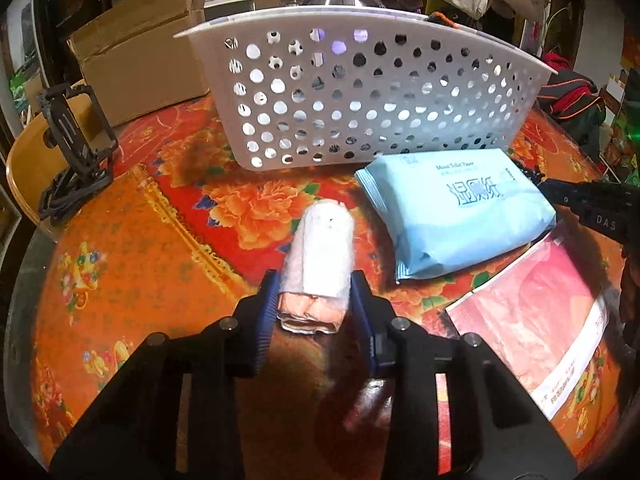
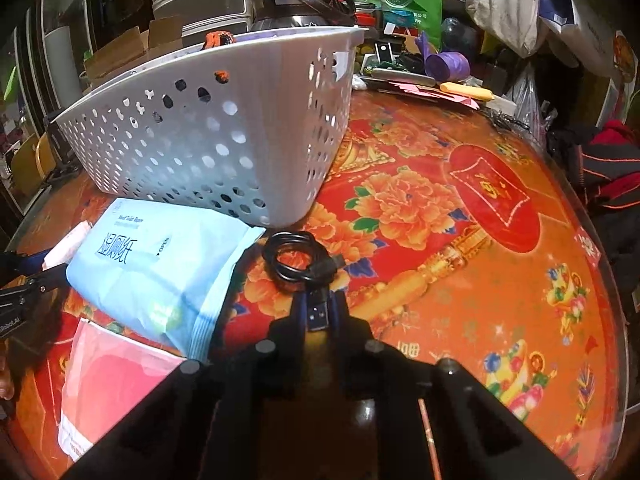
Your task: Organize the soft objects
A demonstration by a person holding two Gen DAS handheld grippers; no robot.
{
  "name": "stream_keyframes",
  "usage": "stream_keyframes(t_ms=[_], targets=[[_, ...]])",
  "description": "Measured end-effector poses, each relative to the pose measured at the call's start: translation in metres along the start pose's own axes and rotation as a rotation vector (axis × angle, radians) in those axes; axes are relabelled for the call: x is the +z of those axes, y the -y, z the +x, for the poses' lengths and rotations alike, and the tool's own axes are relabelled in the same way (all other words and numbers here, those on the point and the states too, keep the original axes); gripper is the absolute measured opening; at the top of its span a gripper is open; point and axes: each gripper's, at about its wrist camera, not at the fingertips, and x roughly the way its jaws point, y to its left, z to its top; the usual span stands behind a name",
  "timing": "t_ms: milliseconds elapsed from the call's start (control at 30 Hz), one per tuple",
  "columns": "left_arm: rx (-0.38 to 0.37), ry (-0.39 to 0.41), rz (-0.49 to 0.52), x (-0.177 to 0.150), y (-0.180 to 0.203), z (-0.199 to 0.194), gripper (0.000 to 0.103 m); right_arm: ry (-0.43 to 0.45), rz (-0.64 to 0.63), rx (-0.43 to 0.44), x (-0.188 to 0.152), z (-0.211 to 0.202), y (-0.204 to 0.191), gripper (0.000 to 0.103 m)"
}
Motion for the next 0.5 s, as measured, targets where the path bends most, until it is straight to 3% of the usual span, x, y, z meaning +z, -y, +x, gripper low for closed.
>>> stream_keyframes(t_ms=[500], targets=[[0.003, 0.044, -0.028, 0.000, -0.007, -0.015, 0.032, 0.024, 0.037, 0.033, -0.005, -0.009, 0.005, 0.006]])
